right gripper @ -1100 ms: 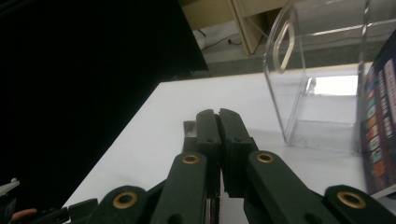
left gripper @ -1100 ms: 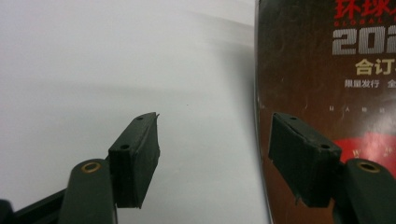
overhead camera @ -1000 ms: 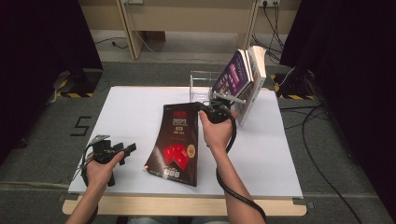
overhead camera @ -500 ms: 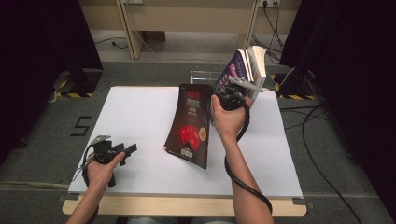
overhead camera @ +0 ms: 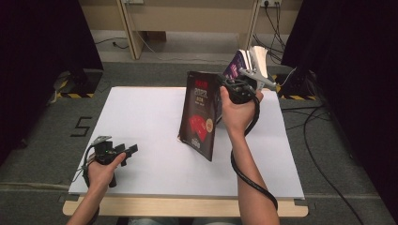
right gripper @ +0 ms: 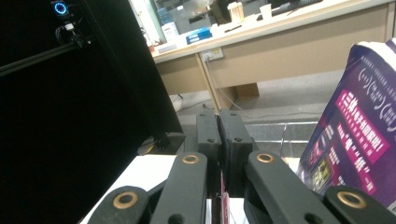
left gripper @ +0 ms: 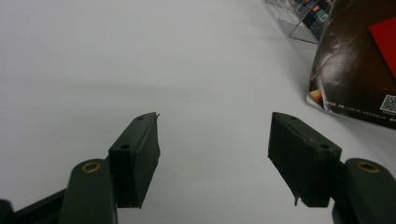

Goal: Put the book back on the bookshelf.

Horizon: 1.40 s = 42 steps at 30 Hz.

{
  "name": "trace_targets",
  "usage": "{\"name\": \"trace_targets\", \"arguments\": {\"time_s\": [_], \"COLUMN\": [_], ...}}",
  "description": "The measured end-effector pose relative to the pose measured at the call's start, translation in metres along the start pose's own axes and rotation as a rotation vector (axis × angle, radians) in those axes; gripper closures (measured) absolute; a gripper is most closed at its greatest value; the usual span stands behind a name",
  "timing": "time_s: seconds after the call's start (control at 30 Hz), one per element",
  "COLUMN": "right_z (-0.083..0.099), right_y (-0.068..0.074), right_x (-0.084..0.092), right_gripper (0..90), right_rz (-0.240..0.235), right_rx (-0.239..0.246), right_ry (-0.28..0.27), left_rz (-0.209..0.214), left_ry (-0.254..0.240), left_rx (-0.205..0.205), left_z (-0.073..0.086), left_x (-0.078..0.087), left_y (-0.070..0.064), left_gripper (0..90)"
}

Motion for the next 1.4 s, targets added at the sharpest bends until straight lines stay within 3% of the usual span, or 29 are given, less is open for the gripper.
{"name": "trace_targets", "arguments": {"time_s": [0.7,0.93,1.4], "right_z": [-0.028,-0.033,-0.055], "right_y": [-0.007,-0.012,-0.007], "right_x": [0.012,0.006,-0.016], "right_gripper": [88.1,88.1,88.1], "right_rz": [0.043,0.058,0.055], "right_rx": [0.005,0.005,0.010], "right_ry": [-0.071,-0.076,-0.106], "left_rz": [0.000,0.002,0.006], "left_ry": [0.004,0.006,0.009], "left_rx": [0.000,-0.002,0.002], "left_z": [0.001,0.001,0.001], "left_x": [-0.002,-0.003,-0.003], "left_y": [-0.001,-0.002,-0.001], "left_gripper": [33.1,33.0,32.9]}}
Point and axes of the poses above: each handheld gripper's, and its own axes: x roughly backward along the jaws, z roughly out of its underside, y roughly to its left, the point moved 4 cm from there along -x, roughly forward along the jaws, and after that the axes turned 7 degrees about y, right-handed, at the moved point
